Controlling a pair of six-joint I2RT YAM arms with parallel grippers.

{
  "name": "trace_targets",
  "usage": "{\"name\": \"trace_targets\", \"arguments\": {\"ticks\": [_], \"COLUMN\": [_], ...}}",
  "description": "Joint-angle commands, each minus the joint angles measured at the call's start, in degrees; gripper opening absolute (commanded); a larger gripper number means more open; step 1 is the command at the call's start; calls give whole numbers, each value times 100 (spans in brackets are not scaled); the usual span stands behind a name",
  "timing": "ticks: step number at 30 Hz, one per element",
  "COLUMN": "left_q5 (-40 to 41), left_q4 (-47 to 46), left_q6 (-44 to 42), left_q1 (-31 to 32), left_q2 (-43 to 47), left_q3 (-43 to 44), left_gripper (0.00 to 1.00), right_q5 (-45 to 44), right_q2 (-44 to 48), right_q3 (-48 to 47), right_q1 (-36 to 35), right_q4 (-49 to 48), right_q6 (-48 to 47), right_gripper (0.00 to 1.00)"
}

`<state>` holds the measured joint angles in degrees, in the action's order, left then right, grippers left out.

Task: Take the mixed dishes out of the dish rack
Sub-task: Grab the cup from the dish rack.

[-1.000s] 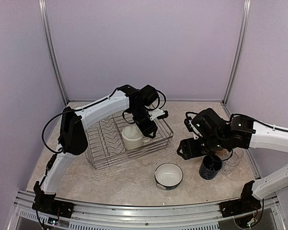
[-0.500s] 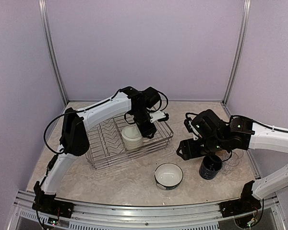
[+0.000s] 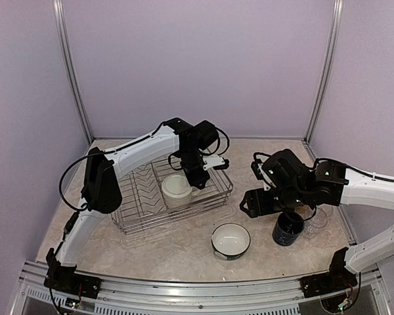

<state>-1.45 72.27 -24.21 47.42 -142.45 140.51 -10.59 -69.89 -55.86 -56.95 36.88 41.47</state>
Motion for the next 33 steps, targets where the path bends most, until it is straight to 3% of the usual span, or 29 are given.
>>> {"name": "trace_targets", "arguments": {"ticks": [1, 6, 20, 25, 33], "left_q5": [126, 522, 892, 677, 377], "left_q4": [613, 438, -483, -955, -2804], "left_q6": [-24, -42, 700, 1402, 2653], "left_q1": [19, 30, -196, -416, -705], "left_q2": [141, 408, 1161, 1565, 2306], "left_q3": [-164, -173, -220, -693, -2108], "left_gripper": [7, 0, 0, 0, 0], "right_q5": [-90, -113, -29, 266, 432], "right_q2": [84, 86, 107, 75, -147], "right_q3": [9, -12, -12, -20, -140], "right_q1": [-18, -18, 229, 549, 743], "right_q4": [-100, -128, -891, -1271, -1339], "right_q6": [-12, -14, -132, -263, -386], "right_gripper": [71, 70, 71, 71, 71]}}
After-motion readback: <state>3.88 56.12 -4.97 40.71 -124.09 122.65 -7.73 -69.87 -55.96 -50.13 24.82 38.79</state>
